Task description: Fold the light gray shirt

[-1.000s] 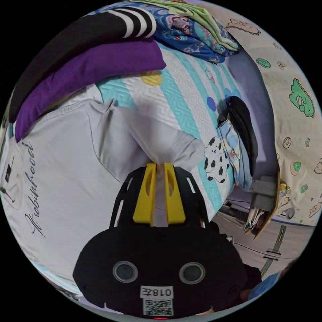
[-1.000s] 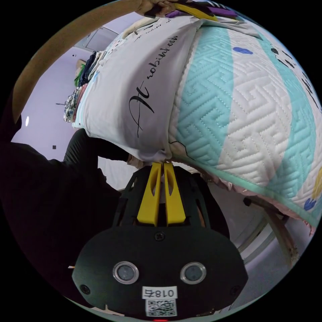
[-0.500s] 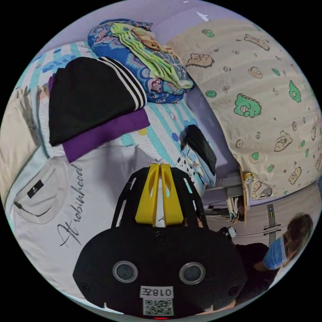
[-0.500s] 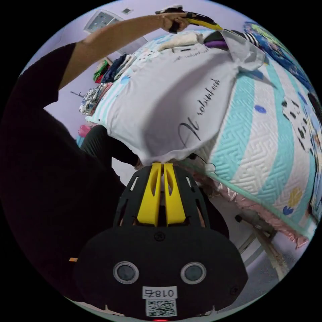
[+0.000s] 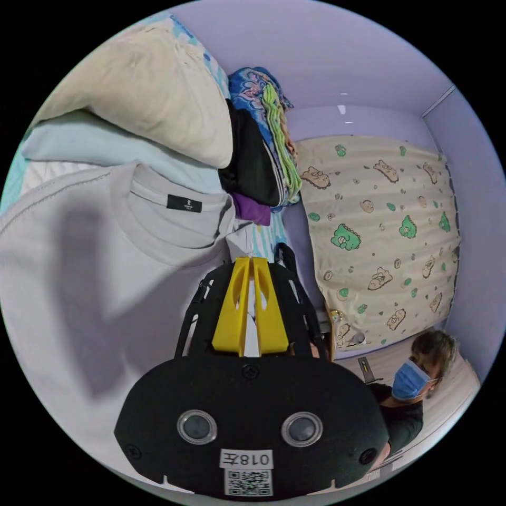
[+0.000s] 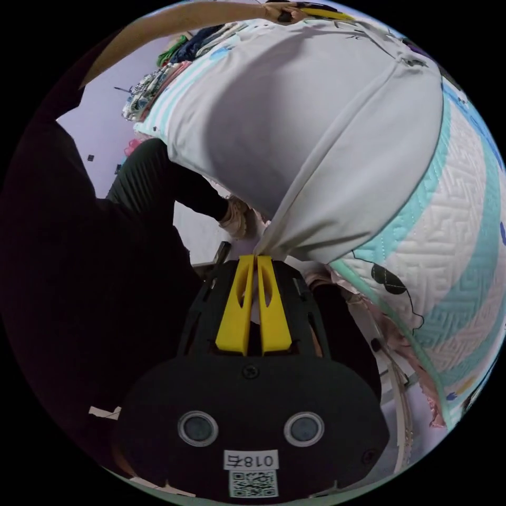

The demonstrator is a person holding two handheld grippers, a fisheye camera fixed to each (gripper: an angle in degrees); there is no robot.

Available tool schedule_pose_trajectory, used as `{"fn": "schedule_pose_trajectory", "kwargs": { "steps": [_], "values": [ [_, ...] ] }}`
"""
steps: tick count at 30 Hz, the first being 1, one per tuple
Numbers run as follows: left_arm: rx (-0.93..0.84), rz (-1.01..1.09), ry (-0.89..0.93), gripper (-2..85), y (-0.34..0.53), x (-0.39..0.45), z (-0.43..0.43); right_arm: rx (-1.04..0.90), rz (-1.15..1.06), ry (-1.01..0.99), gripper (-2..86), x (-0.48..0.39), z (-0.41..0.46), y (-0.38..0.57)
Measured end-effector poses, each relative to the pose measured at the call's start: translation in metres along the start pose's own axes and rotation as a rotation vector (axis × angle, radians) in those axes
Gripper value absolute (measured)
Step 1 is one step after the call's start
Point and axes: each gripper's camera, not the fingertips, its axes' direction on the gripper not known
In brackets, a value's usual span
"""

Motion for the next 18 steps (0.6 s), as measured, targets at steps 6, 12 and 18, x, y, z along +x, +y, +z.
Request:
{"fn": "schedule_pose_trajectory", "kwargs": {
  "steps": [6,12,18],
  "values": [
    [0.003,0.101,-0.006,-0.8,0.017,-0.029,-0.018,0.015,-0.04,-0.024,0.5,-0.018,-0.028,-0.018],
    [0.127,-0.118,-0.104,2.7,0.061,-0.105,-0.04,-0.084,0.001,-0.093,4.9,-0.015,-0.002,-0.058],
    [0.218,-0.091,-0.194,4.3,0.093,-0.112,-0.072,-0.104,-0.007,-0.181,8.7,-0.035,-0.038,-0.057]
  ]
}}
